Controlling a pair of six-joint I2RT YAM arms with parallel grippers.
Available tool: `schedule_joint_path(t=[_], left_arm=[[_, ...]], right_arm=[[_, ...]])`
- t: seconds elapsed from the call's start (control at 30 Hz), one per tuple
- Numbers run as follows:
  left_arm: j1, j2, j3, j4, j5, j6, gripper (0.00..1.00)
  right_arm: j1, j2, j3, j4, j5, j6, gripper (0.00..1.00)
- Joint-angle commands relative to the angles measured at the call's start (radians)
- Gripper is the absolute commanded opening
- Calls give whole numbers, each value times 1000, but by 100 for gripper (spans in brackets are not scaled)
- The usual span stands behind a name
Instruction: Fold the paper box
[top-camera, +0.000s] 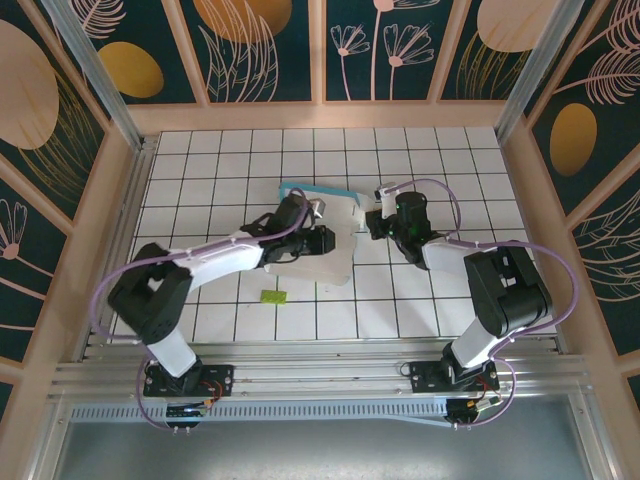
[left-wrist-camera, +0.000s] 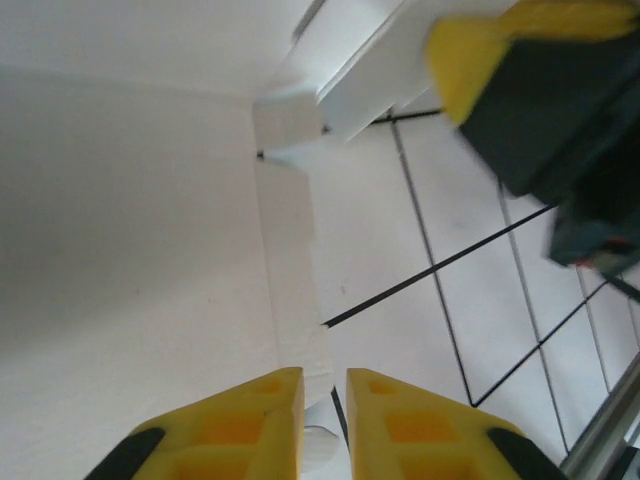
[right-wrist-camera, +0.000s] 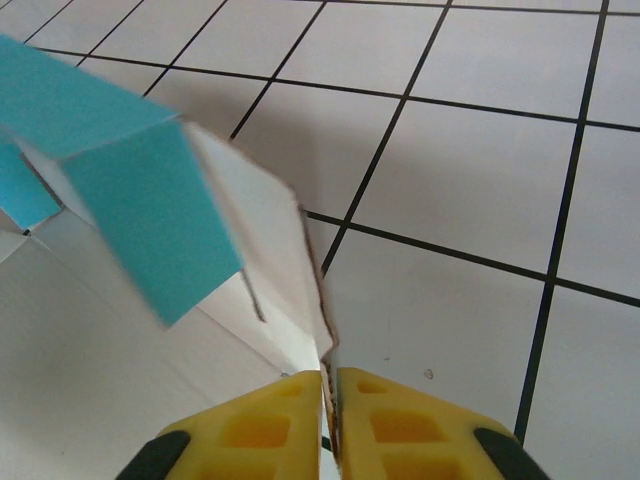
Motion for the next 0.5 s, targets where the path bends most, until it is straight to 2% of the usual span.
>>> schedule_joint_path(t=[0.0,0.37,0.47], left_arm=[[0,74,30,78,26,-93,15],[-18,192,55,150,118,-119,12],[-18,220,73,132,95,-107,12]], right_arm=[[10,-30,-14,49,23,-19,8],[43,-29,-11,37,42,-15,6],[46,-32,-10,28,54,-7,6]])
